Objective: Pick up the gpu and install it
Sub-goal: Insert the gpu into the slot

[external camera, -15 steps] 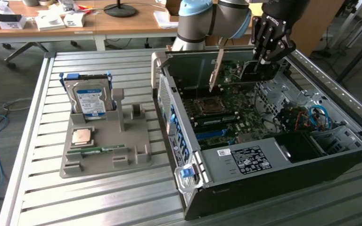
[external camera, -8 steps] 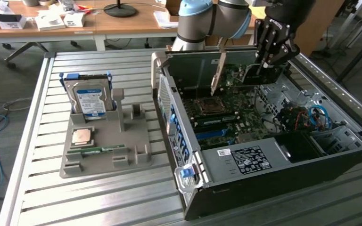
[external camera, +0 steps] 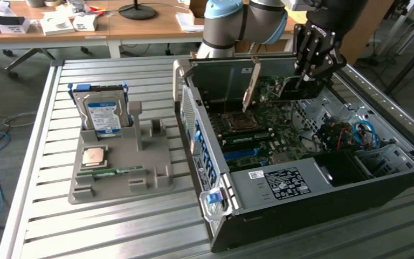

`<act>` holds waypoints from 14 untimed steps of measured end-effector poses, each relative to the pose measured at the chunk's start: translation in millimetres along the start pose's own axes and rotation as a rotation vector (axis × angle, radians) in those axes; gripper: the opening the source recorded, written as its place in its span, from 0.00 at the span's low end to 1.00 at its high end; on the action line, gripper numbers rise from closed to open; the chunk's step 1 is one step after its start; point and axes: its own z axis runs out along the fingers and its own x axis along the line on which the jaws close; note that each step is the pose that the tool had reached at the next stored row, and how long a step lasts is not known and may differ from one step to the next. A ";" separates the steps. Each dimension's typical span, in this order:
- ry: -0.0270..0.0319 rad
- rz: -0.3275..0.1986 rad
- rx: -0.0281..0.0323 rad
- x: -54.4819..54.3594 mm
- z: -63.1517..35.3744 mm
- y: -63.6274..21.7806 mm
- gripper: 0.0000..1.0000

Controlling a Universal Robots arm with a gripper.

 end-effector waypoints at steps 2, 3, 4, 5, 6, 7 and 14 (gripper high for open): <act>-0.0001 0.000 -0.0001 0.0 0.0 0.0 0.26; -0.0024 0.000 -0.0001 0.0 0.4 0.1 0.26; -0.0044 0.000 -0.0001 0.1 1.1 0.2 0.26; -0.0047 0.000 -0.0002 0.1 1.8 0.2 0.26; -0.0051 0.000 -0.0002 0.3 2.9 0.3 0.26; -0.0055 0.000 -0.0004 0.7 4.4 0.5 0.26; -0.0133 0.000 -0.0010 3.1 13.0 0.9 0.26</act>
